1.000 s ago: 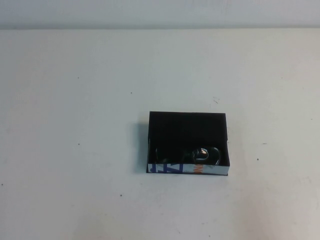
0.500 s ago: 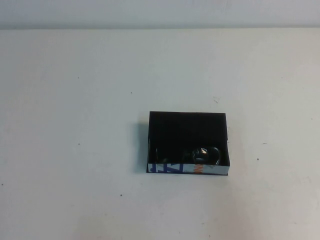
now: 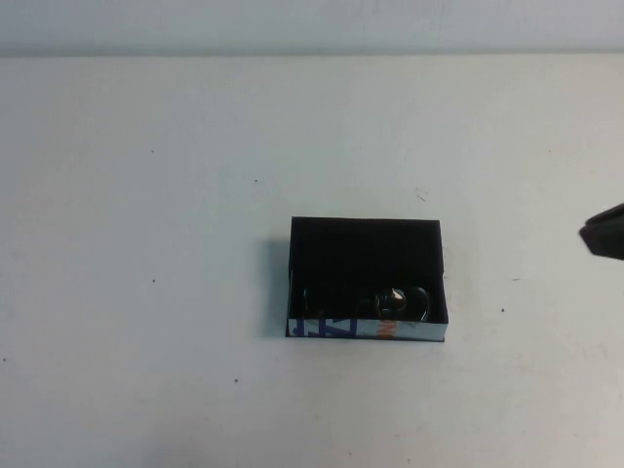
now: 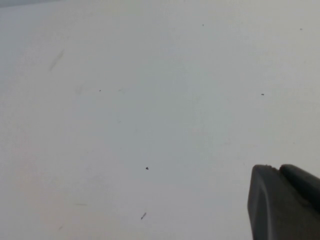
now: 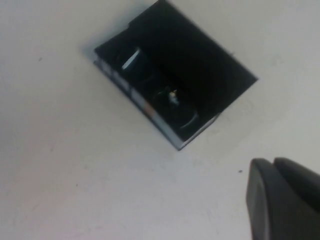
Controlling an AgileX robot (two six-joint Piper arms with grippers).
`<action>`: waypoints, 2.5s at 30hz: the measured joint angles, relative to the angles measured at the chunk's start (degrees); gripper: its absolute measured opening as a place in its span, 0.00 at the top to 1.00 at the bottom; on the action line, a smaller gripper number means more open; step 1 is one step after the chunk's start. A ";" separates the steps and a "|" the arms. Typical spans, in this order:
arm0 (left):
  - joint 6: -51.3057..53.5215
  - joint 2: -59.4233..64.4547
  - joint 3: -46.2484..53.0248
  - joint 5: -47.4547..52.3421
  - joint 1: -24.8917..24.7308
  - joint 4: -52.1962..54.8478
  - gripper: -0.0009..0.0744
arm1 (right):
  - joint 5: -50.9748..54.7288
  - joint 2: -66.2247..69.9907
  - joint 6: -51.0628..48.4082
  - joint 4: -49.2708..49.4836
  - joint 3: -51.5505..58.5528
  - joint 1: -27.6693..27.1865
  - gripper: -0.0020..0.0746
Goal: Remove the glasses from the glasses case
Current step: Pick up the glasses from the glasses case
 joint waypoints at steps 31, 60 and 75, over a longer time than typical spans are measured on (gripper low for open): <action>0.00 0.00 0.00 0.00 0.00 0.00 0.99 | 13.25 57.88 -15.53 -16.73 -39.64 22.65 0.52; 0.00 0.00 0.00 0.00 0.00 0.00 0.99 | 6.52 63.36 -14.50 -15.06 -39.96 21.86 0.53; 0.00 0.00 0.00 0.00 0.00 0.00 0.99 | 12.32 63.81 -10.46 -15.03 -44.55 21.13 0.94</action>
